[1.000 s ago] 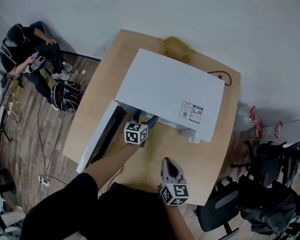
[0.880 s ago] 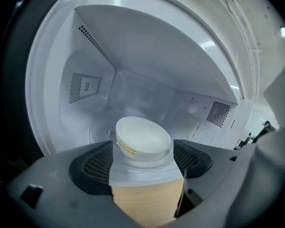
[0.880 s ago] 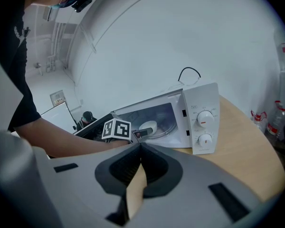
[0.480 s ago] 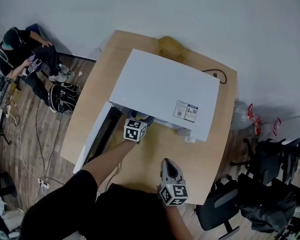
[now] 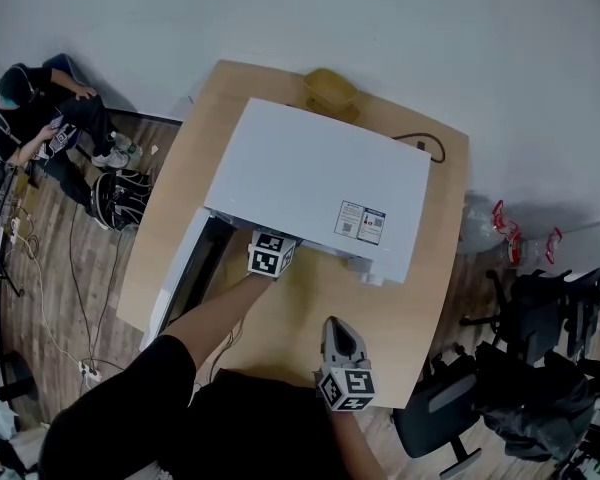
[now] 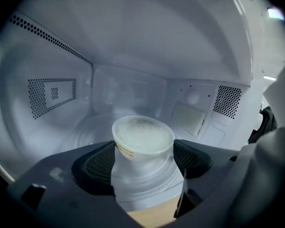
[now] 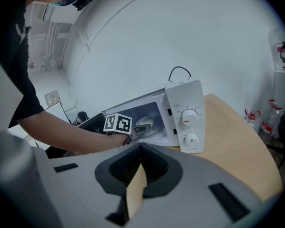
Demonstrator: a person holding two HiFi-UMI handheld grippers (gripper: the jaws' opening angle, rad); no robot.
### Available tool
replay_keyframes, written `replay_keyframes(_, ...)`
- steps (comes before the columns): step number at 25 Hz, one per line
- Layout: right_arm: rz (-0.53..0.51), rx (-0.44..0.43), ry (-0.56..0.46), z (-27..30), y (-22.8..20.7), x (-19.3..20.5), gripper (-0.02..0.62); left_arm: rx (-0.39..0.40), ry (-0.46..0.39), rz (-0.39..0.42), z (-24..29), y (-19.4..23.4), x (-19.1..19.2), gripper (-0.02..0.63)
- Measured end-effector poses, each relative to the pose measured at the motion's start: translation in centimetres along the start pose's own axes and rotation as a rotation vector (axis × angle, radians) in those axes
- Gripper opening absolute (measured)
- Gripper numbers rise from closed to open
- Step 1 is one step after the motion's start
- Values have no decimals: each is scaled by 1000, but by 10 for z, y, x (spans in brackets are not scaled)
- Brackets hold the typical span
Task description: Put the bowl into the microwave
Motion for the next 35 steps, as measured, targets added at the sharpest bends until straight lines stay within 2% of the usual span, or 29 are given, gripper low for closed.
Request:
replay_keyframes(6, 1, 17, 11, -3, -6, 4, 60, -49, 6, -35, 4, 1, -1, 370)
replay_keyframes(13, -7, 19, 7, -4, 0, 5, 60, -48, 14, -100, -1, 5, 1, 370)
replay_keyframes(19, -52, 30, -8, -10, 10, -2, 60, -33, -11, -135, -26, 9, 0, 370)
replay_keyframes(26, -108, 35, -57, -29, 43, -2, 60, 21, -44, -166, -92, 10, 1, 370)
replay_keyframes(29, -141, 32, -89, -38, 59, 0, 60, 40, -73, -221, -132, 8, -1, 370)
replay_keyframes(33, -174, 50, -107, -53, 76, 4, 60, 60, -120, -219, -191, 2, -3, 370)
replay_keyframes(35, -186, 60, -120, -62, 87, 8, 60, 77, -129, -245, -223, -1, -1, 370)
Point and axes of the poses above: the fingertips, and each gripper's own axes: z forward along the fingers, y to its left, x out of its underside, the point moved 10 cm from there along -z, backward along the fingers, and after that the axes turned 15 degrees about -x, right-handed, at the moved point
